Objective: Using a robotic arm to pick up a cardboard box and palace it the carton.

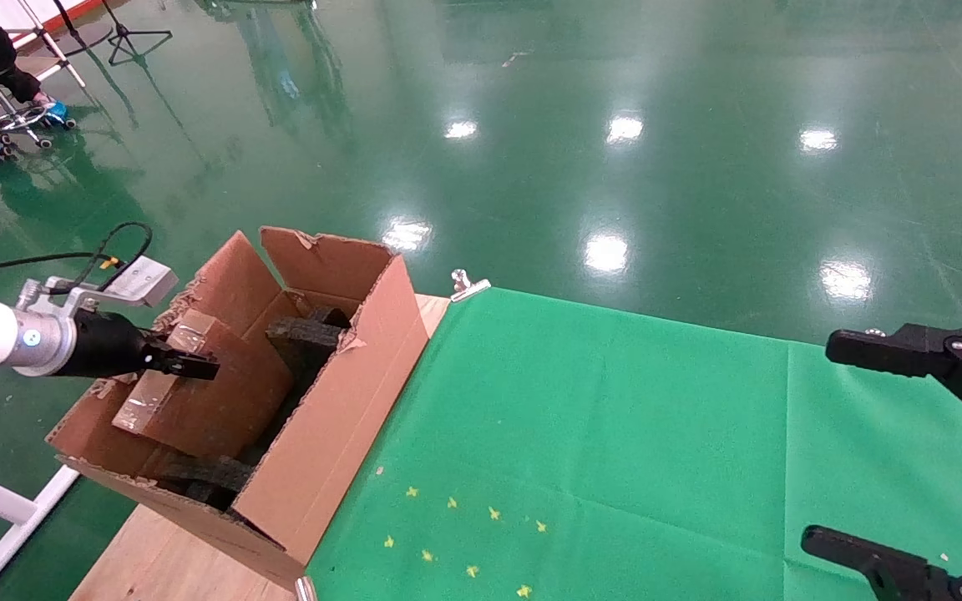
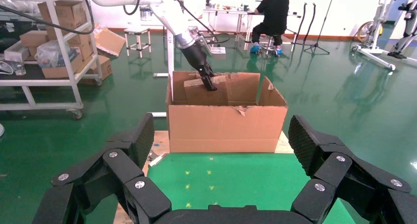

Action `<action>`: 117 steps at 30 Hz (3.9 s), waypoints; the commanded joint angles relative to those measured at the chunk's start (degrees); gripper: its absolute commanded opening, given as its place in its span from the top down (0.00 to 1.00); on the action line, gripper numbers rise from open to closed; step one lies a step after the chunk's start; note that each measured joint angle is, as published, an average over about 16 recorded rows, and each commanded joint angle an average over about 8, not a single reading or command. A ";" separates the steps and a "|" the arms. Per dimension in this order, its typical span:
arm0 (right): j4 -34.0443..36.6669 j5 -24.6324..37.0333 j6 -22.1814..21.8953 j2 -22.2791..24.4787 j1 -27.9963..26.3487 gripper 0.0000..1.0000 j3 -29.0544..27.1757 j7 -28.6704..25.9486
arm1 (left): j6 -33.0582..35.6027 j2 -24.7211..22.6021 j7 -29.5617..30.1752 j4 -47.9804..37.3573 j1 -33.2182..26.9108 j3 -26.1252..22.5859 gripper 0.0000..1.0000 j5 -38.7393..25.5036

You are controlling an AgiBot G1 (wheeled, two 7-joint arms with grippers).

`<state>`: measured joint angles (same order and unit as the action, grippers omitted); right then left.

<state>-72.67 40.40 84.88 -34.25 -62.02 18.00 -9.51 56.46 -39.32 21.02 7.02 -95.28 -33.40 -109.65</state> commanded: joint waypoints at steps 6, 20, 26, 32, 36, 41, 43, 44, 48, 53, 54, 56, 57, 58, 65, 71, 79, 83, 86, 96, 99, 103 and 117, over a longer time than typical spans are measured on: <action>0.01 -0.01 -0.01 0.00 0.00 0.00 0.00 0.00 | 0.07 -0.17 0.03 -0.30 -0.08 -0.05 0.00 -0.12; 0.00 -0.01 -0.02 0.00 0.00 0.00 0.00 0.00 | 0.79 0.23 -0.01 0.44 0.06 0.03 0.00 -0.04; 0.02 -0.01 -0.02 0.00 0.00 0.00 0.01 0.01 | 4.71 1.28 -2.43 2.35 -1.23 2.27 0.00 3.64; 0.02 -0.01 -0.02 0.00 -0.01 0.00 0.02 0.01 | 12.16 3.87 -6.69 5.17 -2.73 6.63 0.00 10.89; 0.03 -0.02 -0.03 0.01 -0.01 0.00 0.02 0.02 | 14.47 4.75 -7.62 6.26 -3.11 7.77 0.00 12.84; 0.03 -0.02 -0.04 0.01 0.00 0.00 0.02 0.03 | 15.52 5.14 -7.81 7.10 -3.33 7.97 0.00 13.29; 0.03 -0.02 -0.04 0.01 0.00 0.00 0.02 0.03 | 15.58 5.16 -7.82 7.26 -3.35 7.94 0.00 13.26; 0.03 -0.02 -0.04 0.01 0.00 0.00 0.02 0.03 | 15.56 5.15 -7.82 7.29 -3.35 7.93 0.00 13.25; 0.04 -0.02 -0.04 0.01 0.00 0.00 0.02 0.03 | 15.49 5.09 -7.84 7.60 -3.11 7.96 0.00 13.54; 0.04 -0.03 -0.04 0.01 0.00 0.00 0.03 0.03 | 16.09 5.06 -7.94 10.14 -1.54 8.38 0.00 15.91; 0.04 -0.03 -0.04 0.01 0.00 0.00 0.03 0.03 | 16.27 5.05 -7.97 10.92 -1.05 8.50 0.00 16.63; 0.05 -0.03 -0.04 0.01 0.00 0.00 0.03 0.03 | 16.71 5.02 -8.04 12.77 0.11 8.80 0.00 18.33; 0.05 -0.03 -0.04 0.01 -0.01 0.00 0.03 0.03 | 16.92 5.01 -8.08 13.70 0.69 8.95 0.00 19.18; 0.05 -0.03 -0.04 0.01 -0.01 0.00 0.03 0.04 | 17.15 5.00 -8.12 14.66 1.29 9.10 0.00 20.07; 0.05 -0.04 -0.04 0.02 -0.01 0.00 0.05 0.04 | 18.76 4.91 -8.41 21.60 5.62 10.21 0.00 26.45; 0.05 -0.04 -0.05 0.02 -0.01 0.00 0.05 0.05 | 20.15 4.83 -8.66 27.57 9.36 11.16 0.00 31.94; 0.05 -0.05 -0.05 0.03 -0.02 0.00 0.07 0.05 | 22.00 4.72 -8.98 35.52 14.32 12.43 0.00 39.25; 0.05 -0.06 -0.05 0.03 -0.02 0.00 0.07 0.05 | 22.94 4.67 -9.15 39.53 16.83 13.07 0.00 42.94; 0.05 -0.06 -0.05 0.03 -0.02 0.00 0.08 0.06 | 23.65 4.63 -9.27 42.57 18.73 13.55 0.00 45.74; 0.05 -0.07 -0.06 0.04 -0.02 0.00 0.09 0.06 | 26.06 4.49 -9.70 52.92 25.19 15.20 0.00 55.25; 0.05 -0.07 -0.06 0.04 -0.02 0.00 0.10 0.07 | 26.78 4.45 -9.83 56.03 27.14 15.70 0.00 58.11; 0.05 -0.08 -0.06 0.04 -0.02 0.00 0.10 0.07 | 27.75 4.39 -10.00 60.19 29.73 16.36 0.00 61.93; 0.07 -0.09 -0.10 0.05 -0.01 0.00 0.11 0.08 | 29.64 4.30 -10.30 68.04 34.66 17.68 0.00 69.27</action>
<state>-72.60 40.31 84.78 -34.20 -62.03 18.11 -9.43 85.99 -35.02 10.72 74.63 -60.89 -15.80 -40.81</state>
